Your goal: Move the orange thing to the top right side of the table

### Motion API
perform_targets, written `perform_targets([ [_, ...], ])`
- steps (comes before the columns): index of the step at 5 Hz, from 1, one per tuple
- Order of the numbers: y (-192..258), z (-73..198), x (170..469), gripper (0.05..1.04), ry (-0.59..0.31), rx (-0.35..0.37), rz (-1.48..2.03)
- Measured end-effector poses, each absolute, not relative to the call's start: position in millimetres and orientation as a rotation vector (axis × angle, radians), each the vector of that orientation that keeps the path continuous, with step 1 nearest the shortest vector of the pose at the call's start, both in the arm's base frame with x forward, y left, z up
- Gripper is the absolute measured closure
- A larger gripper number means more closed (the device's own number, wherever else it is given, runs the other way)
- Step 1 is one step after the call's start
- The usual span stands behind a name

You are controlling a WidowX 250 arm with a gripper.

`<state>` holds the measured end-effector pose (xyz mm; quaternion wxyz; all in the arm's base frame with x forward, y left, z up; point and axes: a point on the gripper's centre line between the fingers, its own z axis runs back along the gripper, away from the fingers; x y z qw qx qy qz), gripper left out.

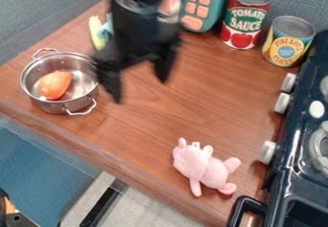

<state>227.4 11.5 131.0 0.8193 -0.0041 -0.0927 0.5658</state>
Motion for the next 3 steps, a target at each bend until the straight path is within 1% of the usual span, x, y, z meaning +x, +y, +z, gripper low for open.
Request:
perform_targets([
  [1,59,131,211,0.083,-0.159,0.093,1.186],
  [2,103,125,207,0.083,-0.109,0.132,1.072],
  [3,119,124,217,0.083,-0.071,0.157,0.847],
])
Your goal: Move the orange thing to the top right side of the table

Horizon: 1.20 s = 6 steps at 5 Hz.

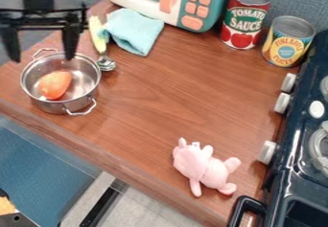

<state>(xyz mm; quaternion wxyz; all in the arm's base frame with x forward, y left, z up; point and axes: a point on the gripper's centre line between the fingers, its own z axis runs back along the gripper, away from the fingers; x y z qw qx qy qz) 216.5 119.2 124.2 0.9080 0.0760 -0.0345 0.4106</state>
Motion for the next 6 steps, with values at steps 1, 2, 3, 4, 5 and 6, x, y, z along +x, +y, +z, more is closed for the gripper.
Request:
perform_targets([
  [1,130,118,224,0.083,-0.091,0.203,0.770],
  [2,135,103,232,0.083,-0.079,0.217,0.746],
  [3,135,85,239,0.083,-0.059,0.200,0.721],
  [4,133,74,243,0.083,-0.047,0.177,0.697],
  [5,128,64,246,0.083,-0.036,0.164,0.669],
  [6,123,59,245,0.140,-0.031,0.144,0.659],
])
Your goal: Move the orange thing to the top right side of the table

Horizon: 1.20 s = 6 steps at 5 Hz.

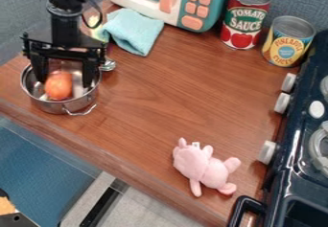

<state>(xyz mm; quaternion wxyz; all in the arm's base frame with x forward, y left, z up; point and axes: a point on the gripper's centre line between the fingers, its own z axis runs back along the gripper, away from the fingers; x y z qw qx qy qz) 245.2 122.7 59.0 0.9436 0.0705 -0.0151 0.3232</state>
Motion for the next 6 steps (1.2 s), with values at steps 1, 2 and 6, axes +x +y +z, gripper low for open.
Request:
perform_targets([
  [1,119,51,241,0.424,-0.026,0.133,0.652],
  [2,117,51,241,0.483,-0.036,0.133,0.668],
  [6,64,155,263,0.484,-0.258,0.109,0.762],
])
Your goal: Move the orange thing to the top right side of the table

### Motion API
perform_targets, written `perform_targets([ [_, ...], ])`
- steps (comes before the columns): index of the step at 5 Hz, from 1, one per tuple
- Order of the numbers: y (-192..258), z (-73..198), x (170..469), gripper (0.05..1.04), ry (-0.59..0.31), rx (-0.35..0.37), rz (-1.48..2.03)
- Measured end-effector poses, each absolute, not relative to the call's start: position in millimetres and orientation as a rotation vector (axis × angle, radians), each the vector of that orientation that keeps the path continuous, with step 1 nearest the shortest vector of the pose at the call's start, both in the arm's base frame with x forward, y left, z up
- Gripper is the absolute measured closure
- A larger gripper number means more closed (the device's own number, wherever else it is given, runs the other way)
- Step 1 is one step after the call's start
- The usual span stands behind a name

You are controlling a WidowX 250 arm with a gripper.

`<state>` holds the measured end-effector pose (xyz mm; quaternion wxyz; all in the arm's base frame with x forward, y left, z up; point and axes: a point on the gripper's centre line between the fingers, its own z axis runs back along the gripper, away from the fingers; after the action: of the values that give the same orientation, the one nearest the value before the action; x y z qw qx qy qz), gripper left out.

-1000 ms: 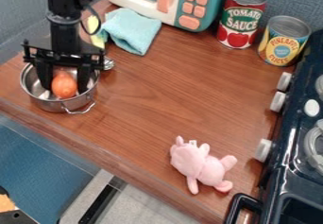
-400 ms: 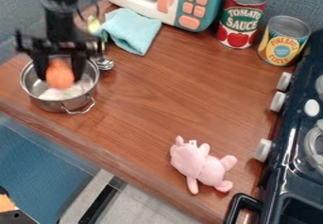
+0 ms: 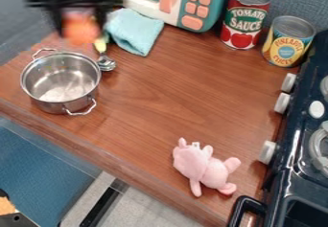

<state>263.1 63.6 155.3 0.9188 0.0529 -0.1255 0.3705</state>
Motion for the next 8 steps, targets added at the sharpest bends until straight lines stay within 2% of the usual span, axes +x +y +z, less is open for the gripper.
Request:
perform_targets([
  [2,-29,129,347,0.483,-0.229,0.065,0.615],
  [3,-61,118,377,0.484,-0.273,0.019,0.611],
  [4,-77,98,397,0.483,-0.259,0.015,0.632],
  [5,-78,80,408,0.483,-0.258,0.012,0.671],
  [7,-71,64,392,0.484,-0.271,0.013,0.778],
  [8,-70,57,383,0.422,-0.263,0.007,0.812],
])
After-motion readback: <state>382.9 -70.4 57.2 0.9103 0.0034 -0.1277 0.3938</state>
